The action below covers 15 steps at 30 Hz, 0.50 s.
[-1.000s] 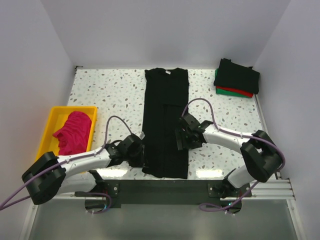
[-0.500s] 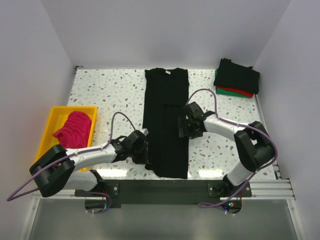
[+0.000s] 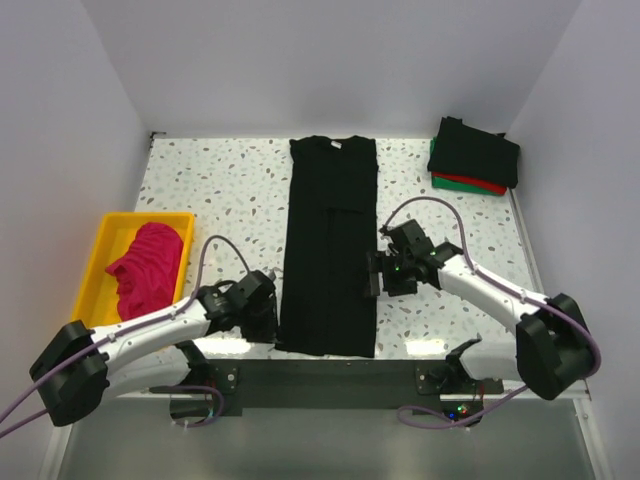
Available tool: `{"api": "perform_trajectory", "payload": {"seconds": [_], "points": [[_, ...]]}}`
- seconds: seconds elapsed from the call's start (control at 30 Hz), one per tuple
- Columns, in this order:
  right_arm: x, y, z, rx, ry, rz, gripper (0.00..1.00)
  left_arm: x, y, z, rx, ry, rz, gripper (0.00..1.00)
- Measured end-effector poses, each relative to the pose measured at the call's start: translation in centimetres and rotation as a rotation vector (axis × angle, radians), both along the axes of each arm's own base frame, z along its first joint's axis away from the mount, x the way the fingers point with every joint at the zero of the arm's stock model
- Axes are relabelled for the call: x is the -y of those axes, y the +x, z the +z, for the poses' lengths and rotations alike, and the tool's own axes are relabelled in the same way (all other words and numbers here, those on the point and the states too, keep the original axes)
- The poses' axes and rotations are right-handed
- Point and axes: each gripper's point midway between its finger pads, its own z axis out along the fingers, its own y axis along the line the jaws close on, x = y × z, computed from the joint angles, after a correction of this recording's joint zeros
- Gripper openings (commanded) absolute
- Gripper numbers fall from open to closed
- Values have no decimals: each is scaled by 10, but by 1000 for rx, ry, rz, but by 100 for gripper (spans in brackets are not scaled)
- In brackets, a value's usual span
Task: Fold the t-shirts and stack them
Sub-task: Fold the tshirt
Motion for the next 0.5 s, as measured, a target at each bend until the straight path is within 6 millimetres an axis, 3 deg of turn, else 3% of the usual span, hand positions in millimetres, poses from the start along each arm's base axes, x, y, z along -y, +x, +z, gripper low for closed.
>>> {"api": "perform_trajectory", "payload": {"seconds": [0.17, 0.43, 0.5], "points": [[2, -35, -1, -73, 64, 16, 72, -8, -8, 4, -22, 11, 19, 43], [3, -107, -31, -320, 200, -33, 67, -2, -10, 7, -24, -46, 46, 47], [-1, -115, -30, -347, 247, -46, 66, -2, -10, 5, -23, -55, 47, 47]]}}
